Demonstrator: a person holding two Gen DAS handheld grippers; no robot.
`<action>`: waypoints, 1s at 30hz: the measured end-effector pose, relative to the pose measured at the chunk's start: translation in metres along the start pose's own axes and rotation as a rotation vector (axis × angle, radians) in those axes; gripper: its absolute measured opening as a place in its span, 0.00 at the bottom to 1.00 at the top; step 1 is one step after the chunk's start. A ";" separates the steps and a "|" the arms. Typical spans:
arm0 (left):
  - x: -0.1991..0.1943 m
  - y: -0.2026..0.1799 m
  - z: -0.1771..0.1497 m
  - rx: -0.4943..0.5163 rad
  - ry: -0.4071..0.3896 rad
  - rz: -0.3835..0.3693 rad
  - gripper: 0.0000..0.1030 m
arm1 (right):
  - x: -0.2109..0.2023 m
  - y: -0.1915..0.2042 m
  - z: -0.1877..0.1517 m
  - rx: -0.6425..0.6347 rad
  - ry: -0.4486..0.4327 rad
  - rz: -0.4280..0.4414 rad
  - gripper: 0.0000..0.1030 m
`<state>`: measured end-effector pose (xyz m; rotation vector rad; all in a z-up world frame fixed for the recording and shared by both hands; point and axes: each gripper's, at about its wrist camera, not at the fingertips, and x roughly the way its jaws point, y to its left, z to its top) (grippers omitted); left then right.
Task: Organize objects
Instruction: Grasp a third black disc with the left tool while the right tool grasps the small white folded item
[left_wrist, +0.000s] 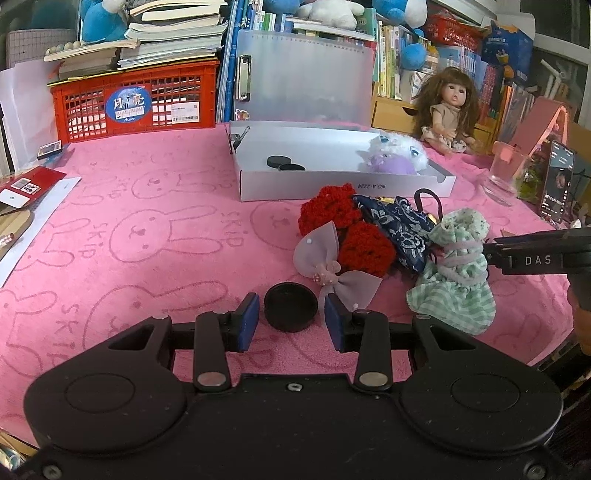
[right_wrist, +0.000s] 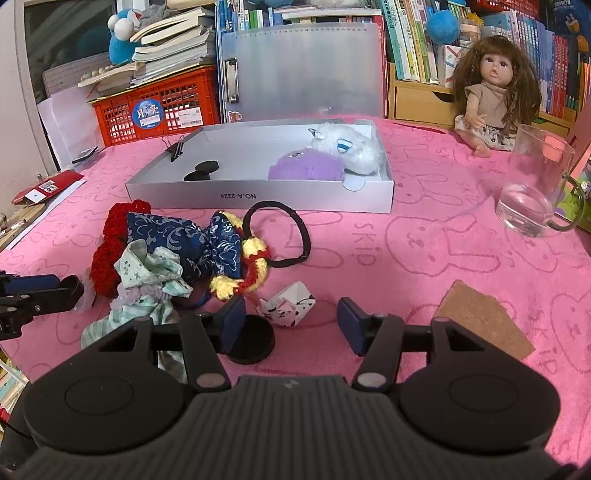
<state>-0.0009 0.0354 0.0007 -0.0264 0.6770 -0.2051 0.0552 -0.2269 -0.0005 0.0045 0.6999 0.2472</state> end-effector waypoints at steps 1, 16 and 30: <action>0.001 0.000 0.000 -0.002 0.000 0.001 0.35 | 0.000 0.000 0.000 0.000 0.000 -0.001 0.62; 0.001 -0.001 -0.004 -0.007 -0.018 0.022 0.30 | 0.000 0.005 0.000 0.008 -0.023 -0.024 0.54; -0.003 0.003 0.003 -0.022 -0.039 0.028 0.29 | -0.007 0.002 0.001 0.024 -0.063 -0.058 0.31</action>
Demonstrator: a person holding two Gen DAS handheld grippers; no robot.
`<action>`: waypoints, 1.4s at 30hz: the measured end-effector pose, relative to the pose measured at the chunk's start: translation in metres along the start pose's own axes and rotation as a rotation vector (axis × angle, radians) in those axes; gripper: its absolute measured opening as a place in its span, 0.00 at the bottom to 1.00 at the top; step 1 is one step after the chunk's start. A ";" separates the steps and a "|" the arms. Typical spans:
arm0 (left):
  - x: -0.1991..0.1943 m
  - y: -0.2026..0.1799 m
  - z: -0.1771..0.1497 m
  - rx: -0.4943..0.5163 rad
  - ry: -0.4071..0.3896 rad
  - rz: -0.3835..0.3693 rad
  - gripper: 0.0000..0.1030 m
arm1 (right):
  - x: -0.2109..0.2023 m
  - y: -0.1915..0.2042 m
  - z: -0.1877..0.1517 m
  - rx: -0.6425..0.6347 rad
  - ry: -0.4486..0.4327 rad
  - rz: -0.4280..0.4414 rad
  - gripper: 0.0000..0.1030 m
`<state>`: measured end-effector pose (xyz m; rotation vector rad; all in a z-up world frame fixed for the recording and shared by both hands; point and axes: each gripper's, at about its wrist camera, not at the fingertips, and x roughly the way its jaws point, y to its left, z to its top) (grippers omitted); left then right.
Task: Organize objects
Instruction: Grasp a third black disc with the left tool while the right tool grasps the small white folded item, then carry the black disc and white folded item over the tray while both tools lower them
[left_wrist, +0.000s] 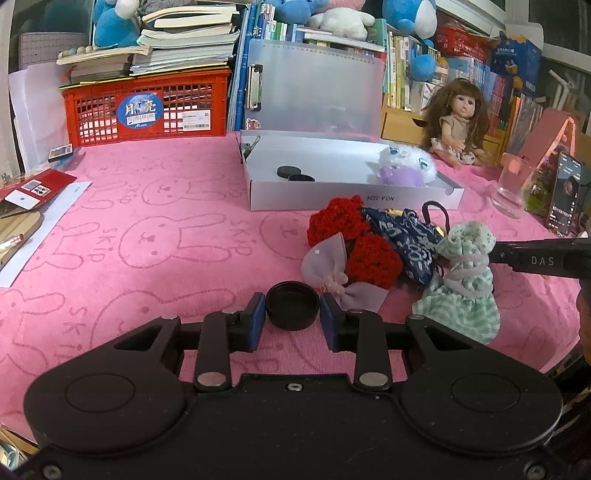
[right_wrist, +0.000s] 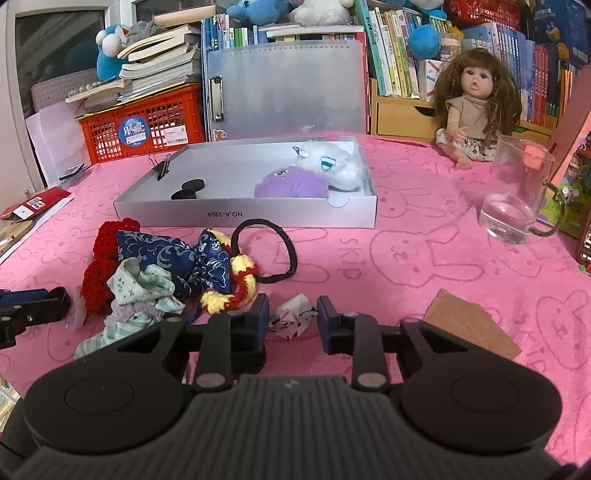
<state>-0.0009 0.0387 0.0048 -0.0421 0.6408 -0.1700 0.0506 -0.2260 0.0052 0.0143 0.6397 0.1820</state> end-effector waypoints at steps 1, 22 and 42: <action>0.000 0.001 0.002 -0.001 -0.003 0.001 0.29 | 0.000 0.000 0.001 -0.001 -0.001 0.000 0.31; 0.013 0.005 0.083 -0.023 -0.139 -0.023 0.29 | 0.006 -0.023 0.059 0.107 -0.086 -0.018 0.31; 0.096 -0.004 0.129 -0.055 -0.054 -0.064 0.29 | 0.068 -0.046 0.101 0.239 -0.008 0.011 0.31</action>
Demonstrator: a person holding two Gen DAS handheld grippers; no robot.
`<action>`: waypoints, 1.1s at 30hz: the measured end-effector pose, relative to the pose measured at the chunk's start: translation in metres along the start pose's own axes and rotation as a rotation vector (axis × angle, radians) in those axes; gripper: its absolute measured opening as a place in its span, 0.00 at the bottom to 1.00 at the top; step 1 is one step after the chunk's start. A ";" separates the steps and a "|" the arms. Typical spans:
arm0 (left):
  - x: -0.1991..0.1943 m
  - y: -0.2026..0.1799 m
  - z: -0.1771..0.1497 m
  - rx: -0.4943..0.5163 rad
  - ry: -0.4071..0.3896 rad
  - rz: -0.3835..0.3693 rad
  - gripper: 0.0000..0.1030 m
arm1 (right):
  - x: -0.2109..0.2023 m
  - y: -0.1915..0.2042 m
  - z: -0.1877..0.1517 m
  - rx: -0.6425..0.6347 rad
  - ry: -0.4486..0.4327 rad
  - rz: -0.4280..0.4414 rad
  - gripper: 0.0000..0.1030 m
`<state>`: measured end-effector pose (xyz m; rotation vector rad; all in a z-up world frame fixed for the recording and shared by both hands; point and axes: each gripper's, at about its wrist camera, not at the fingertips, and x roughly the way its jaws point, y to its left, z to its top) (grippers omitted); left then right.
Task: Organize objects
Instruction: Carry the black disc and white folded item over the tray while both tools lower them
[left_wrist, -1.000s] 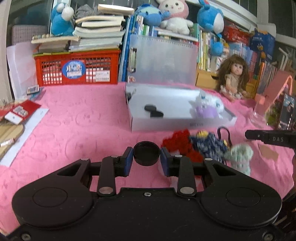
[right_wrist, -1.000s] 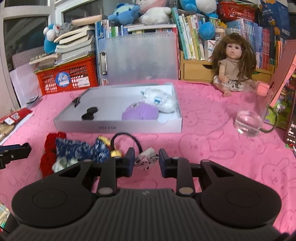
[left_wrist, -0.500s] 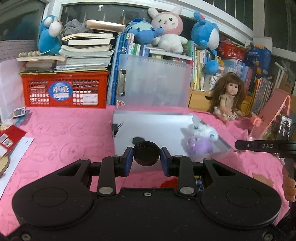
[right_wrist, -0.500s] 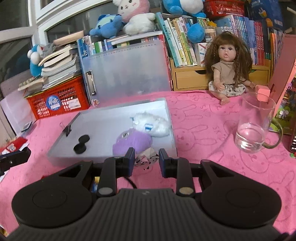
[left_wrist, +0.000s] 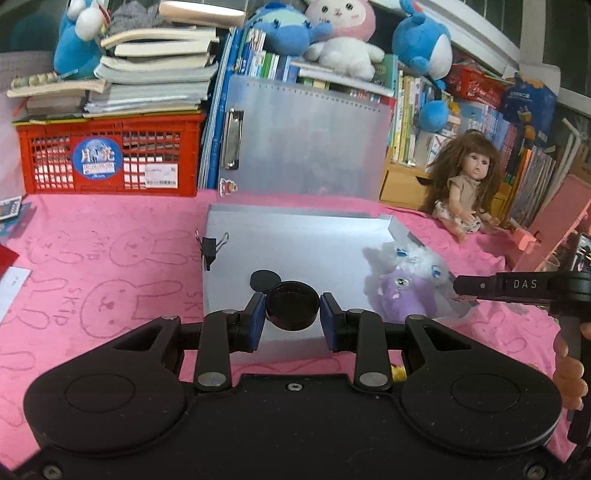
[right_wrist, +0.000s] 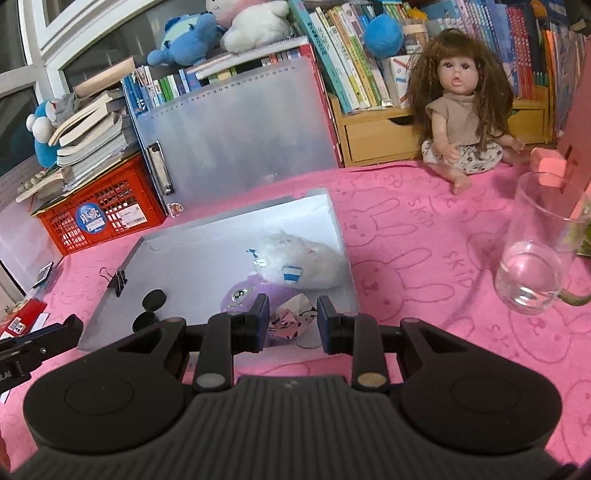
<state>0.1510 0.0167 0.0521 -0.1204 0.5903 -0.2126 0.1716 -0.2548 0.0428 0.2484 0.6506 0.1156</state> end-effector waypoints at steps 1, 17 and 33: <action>0.006 0.002 0.002 -0.007 0.010 0.001 0.29 | 0.004 0.000 0.001 0.003 0.007 0.005 0.31; 0.057 0.008 0.001 -0.043 0.097 -0.004 0.29 | 0.049 0.013 0.002 0.027 0.080 0.041 0.31; 0.088 0.004 0.000 -0.023 0.111 0.033 0.29 | 0.081 0.019 0.007 0.055 0.121 0.068 0.30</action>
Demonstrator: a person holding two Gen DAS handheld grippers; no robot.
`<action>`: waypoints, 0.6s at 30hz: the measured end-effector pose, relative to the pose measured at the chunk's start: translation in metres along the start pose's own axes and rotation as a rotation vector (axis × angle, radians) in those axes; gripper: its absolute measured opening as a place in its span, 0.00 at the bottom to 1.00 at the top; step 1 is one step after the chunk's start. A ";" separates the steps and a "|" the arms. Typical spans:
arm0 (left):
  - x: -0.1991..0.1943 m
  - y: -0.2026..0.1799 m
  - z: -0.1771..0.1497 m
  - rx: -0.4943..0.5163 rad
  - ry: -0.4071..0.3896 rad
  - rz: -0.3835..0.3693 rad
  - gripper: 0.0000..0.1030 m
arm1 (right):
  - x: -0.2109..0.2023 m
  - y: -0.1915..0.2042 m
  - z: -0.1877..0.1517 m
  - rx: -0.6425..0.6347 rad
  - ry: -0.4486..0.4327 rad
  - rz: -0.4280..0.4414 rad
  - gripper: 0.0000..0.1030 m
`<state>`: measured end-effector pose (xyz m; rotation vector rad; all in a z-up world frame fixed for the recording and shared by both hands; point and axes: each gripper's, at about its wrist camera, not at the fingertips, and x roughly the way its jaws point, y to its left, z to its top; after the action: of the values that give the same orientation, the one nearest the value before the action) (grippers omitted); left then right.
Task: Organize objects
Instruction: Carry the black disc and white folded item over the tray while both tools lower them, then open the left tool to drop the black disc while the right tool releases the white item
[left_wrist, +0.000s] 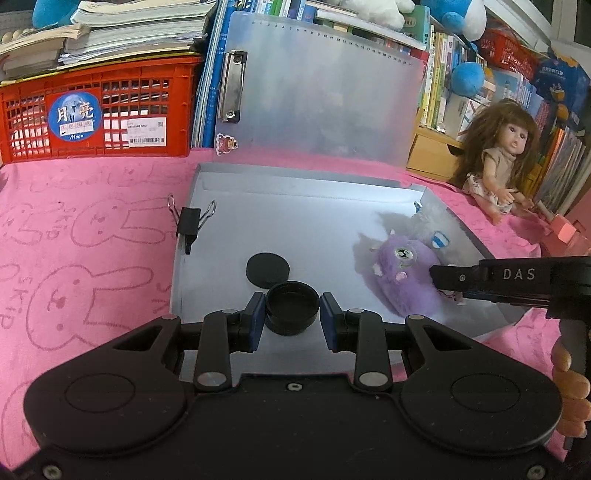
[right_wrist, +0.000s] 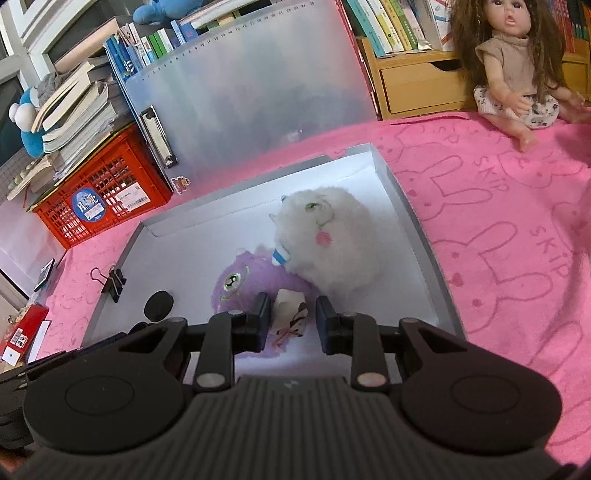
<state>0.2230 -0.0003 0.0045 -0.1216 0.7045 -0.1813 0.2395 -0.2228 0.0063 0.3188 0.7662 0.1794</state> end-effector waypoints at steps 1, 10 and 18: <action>0.001 0.000 0.001 0.000 -0.002 0.002 0.29 | 0.000 0.000 0.000 -0.002 0.000 0.000 0.30; 0.003 -0.001 0.004 0.014 -0.011 0.012 0.29 | -0.005 -0.005 0.003 0.009 -0.004 0.000 0.39; -0.017 -0.009 0.005 0.037 -0.039 -0.006 0.40 | -0.025 -0.007 0.004 0.003 -0.037 0.019 0.60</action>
<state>0.2123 -0.0054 0.0211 -0.0916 0.6617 -0.1969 0.2253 -0.2370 0.0229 0.3312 0.7271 0.1897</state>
